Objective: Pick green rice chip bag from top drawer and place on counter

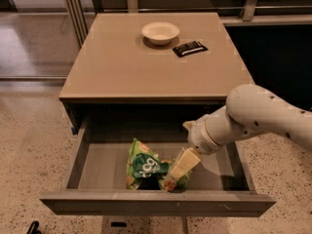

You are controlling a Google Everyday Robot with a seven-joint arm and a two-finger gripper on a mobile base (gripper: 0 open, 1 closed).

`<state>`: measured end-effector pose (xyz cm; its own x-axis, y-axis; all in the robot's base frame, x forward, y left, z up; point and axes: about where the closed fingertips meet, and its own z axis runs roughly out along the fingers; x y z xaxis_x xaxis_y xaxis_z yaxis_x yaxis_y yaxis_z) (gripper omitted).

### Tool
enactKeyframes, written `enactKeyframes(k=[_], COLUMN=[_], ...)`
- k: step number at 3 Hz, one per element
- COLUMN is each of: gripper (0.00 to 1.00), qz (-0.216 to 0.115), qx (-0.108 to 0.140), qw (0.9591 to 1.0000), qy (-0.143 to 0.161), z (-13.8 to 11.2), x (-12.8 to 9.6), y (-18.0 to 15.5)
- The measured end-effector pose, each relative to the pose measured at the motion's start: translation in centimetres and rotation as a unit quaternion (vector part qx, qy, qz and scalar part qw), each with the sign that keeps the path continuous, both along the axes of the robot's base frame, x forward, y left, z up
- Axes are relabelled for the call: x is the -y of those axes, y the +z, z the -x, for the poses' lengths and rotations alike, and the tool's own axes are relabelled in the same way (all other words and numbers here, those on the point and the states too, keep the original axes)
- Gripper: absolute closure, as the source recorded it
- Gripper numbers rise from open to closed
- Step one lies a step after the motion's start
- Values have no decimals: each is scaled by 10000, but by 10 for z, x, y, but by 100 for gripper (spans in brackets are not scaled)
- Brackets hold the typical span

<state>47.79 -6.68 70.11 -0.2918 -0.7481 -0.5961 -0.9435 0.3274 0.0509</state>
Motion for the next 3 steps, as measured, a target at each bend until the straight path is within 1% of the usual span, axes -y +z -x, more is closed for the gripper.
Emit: enactKeyframes(k=[1, 2, 3], gripper=[0, 0, 0], qz=[-141, -202, -292], qx=[22, 87, -4], qw=[9999, 9997, 9995], qy=[-77, -105, -133], z=[-8, -14, -11], x=[-9, -17, -27], y=[-10, -16, -24])
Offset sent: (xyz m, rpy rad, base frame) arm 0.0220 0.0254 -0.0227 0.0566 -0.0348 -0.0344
